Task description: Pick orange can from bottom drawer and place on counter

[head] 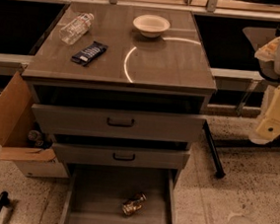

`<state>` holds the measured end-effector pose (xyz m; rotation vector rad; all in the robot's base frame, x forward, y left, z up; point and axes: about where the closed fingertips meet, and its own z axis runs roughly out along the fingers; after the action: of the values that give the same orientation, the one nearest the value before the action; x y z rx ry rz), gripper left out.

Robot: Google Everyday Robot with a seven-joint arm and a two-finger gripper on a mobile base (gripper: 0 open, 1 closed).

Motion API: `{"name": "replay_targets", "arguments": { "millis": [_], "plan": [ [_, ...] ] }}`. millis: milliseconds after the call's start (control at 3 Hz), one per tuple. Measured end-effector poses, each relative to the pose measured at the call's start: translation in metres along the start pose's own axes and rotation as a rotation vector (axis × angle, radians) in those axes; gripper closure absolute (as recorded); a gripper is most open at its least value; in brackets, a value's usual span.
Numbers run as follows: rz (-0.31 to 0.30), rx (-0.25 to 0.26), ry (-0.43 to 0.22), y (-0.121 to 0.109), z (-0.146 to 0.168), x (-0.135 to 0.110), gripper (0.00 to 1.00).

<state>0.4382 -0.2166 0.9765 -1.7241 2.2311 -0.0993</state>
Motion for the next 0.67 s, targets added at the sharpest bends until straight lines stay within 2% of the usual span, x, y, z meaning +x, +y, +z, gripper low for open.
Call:
{"name": "replay_targets", "arguments": {
  "millis": [333, 667],
  "plan": [
    [0.000, 0.000, 0.000, 0.000, 0.000, 0.000, 0.00],
    [-0.020, -0.067, -0.076, 0.028, 0.057, -0.018, 0.00]
  ]
}}
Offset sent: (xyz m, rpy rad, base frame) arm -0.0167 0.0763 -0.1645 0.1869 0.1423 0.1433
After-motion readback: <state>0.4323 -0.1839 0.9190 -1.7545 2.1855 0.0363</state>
